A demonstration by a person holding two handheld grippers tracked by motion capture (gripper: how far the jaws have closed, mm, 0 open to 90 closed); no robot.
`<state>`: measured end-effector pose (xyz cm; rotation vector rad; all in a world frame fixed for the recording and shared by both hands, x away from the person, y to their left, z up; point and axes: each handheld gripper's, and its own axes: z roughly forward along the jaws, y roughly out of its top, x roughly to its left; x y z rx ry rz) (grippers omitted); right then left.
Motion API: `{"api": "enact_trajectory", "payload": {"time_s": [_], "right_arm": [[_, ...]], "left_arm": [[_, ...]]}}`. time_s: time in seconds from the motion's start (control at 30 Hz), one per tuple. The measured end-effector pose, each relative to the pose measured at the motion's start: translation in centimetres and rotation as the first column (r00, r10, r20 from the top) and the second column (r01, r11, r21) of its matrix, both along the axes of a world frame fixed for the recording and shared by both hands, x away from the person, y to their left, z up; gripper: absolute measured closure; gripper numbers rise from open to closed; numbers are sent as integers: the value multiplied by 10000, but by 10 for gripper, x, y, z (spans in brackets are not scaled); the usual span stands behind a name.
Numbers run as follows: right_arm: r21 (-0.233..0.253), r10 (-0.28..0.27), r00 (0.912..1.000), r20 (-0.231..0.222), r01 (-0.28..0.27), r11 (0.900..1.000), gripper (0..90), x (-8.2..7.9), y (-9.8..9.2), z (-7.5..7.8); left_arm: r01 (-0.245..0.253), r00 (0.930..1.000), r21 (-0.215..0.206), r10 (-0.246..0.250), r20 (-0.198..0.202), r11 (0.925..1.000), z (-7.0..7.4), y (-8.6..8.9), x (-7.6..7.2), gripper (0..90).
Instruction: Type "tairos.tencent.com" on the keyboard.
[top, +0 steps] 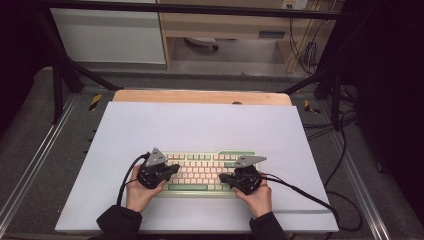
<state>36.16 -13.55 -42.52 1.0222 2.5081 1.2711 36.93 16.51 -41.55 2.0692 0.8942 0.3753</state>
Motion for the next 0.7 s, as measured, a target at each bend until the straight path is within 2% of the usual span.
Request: {"api": "enact_trajectory", "payload": {"time_s": [0.33, 0.7], "right_arm": [[40, -20, 10000, -31, 20, 10000, 900, 0, -1, 0], [35, 4, 10000, -65, -4, 10000, 900, 0, -1, -1]], "left_arm": [[-222, 9997, 17, 222, -128, 9998, -8, -11, 12, 897], [-102, 9999, 123, 103, -138, 9999, -13, -15, 12, 896]]}}
